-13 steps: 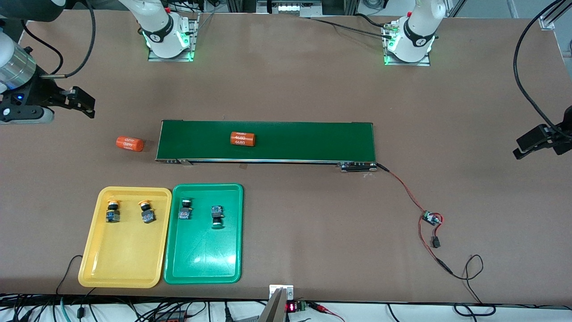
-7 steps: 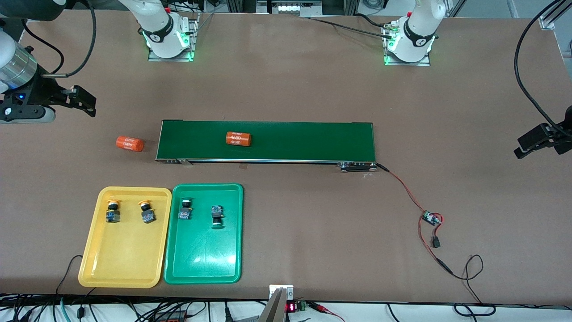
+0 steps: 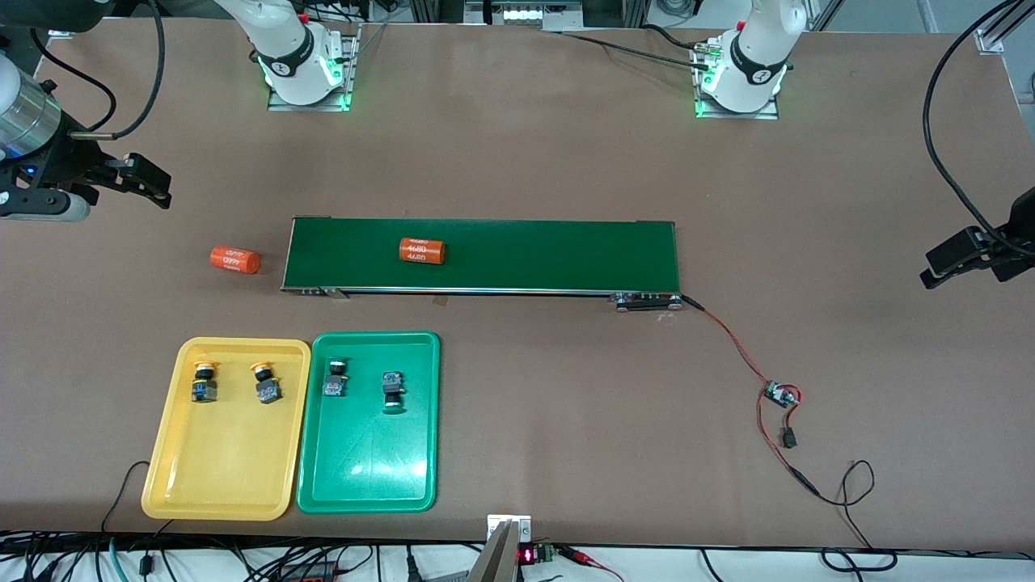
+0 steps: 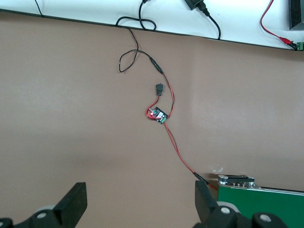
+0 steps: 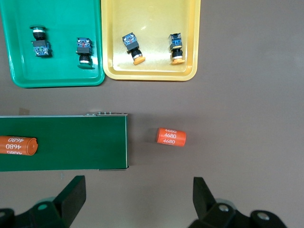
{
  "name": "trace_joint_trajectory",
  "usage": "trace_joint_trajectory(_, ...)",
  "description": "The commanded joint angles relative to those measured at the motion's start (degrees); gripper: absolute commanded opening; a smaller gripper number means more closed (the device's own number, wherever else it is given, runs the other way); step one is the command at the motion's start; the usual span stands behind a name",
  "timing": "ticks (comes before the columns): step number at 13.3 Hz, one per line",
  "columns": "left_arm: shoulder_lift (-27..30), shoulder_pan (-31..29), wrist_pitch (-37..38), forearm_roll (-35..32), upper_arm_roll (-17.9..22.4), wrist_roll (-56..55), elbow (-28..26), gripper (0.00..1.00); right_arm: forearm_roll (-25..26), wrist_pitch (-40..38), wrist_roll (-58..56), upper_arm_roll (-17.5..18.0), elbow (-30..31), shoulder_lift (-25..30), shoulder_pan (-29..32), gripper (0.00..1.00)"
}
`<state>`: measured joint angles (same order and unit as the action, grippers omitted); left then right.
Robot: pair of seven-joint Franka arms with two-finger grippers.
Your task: Sort buttons by color to trays
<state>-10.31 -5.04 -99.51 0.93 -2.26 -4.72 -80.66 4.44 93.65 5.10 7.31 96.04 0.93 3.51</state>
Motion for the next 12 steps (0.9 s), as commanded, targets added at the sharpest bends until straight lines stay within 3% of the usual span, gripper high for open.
trace_joint_trajectory(1, -0.3, -0.2, -0.4, 0.9, 0.1, 0.4, 0.0, 1.0, -0.3, -1.4, -0.6, -0.9, -1.7, -1.0, 0.4, 1.0)
trace_joint_trajectory(5, -0.7, -0.3, -0.2, 0.8, 0.1, 0.3, -0.5, 1.0, -0.6, -1.3, -7.0, -1.7, -1.6, -1.4, 3.4, 1.0)
trace_joint_trajectory(12, 2.5, 0.3, 4.1, 0.8, -0.3, 0.1, 0.1, 1.0, -0.7, -1.4, -6.2, -1.4, -1.7, -1.4, 3.0, 1.0)
